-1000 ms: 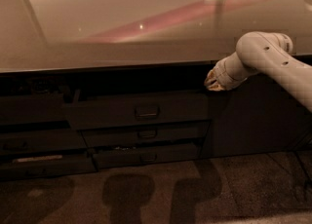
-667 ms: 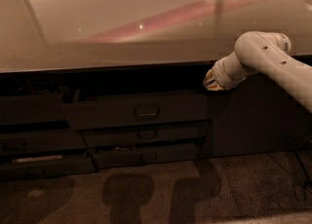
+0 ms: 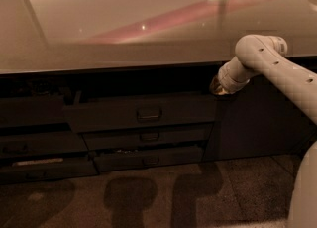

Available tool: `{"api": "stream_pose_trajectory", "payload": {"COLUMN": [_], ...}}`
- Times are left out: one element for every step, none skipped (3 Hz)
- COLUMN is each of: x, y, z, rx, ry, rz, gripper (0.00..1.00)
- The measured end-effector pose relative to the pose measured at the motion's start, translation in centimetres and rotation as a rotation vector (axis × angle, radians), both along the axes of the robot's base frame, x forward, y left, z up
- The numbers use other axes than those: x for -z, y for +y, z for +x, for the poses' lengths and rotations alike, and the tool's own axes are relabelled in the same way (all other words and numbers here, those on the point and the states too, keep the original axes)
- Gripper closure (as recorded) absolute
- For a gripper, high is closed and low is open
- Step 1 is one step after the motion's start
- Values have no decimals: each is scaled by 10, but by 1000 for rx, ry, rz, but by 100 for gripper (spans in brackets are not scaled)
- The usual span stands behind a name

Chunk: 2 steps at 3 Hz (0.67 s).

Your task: Open top drawer

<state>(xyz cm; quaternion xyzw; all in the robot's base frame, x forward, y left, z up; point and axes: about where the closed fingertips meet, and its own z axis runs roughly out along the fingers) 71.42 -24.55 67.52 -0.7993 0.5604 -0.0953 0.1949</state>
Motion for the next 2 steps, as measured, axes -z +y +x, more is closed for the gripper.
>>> {"api": "stream_pose_trajectory", "payload": {"x": [0, 2], "y": [2, 14], "z": [0, -1], "rx": [-3, -22], "ry": [3, 3], "rz": [-4, -34], "gripper": [100, 100]}}
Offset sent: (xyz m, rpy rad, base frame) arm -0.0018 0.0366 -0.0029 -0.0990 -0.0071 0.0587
